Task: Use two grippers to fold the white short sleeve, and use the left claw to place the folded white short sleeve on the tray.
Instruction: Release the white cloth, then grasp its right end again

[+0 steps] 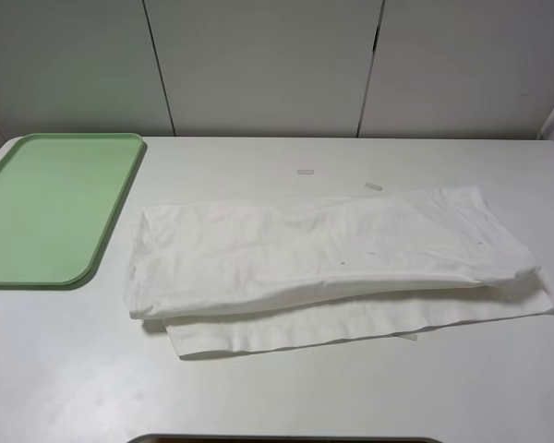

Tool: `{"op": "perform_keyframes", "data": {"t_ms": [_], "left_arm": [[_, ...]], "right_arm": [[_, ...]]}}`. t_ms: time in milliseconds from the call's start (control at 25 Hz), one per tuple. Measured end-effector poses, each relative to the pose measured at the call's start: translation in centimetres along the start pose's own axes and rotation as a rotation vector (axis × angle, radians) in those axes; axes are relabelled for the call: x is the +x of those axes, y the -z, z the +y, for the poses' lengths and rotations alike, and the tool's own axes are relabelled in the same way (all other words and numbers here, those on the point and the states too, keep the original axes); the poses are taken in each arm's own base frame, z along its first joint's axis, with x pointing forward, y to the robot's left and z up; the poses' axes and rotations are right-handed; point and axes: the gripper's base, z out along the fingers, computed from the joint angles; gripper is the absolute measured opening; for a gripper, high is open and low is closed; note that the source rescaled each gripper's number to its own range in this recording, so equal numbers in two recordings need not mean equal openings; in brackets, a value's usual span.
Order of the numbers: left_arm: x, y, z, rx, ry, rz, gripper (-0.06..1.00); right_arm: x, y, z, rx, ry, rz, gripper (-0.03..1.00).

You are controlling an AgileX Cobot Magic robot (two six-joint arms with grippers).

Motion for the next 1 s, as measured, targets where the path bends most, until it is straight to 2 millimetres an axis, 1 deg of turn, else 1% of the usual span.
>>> {"op": "perform_keyframes", "data": {"t_ms": [240,480,640,760,1000], "left_arm": [[0.2,0.2,0.4,-0.259,0.185,0.009,1.0],[0.3,0.4,0.7,-0.458,0.328,0.016,1.0],[0.4,0.5,0.8,-0.535,0.383,0.019,1.0],[0.4,0.6,0.8,-0.55,0.392,0.017,1.0],[1.2,1.9,-0.2,-0.578,0.368,-0.11,1.0]], "right_arm": [[0.3,0.0,-0.1,0.01,0.0,0.028,1.0],[0.9,0.0,-0.3,0.034,-0.004,0.095,1.0],[1.2,0.1,-0.4,0.05,-0.017,0.135,1.0],[1.6,0.2,-0.6,0.065,-0.022,0.178,1.0],[1.7,0.2,-0.6,0.07,-0.028,0.19,1.0]]}}
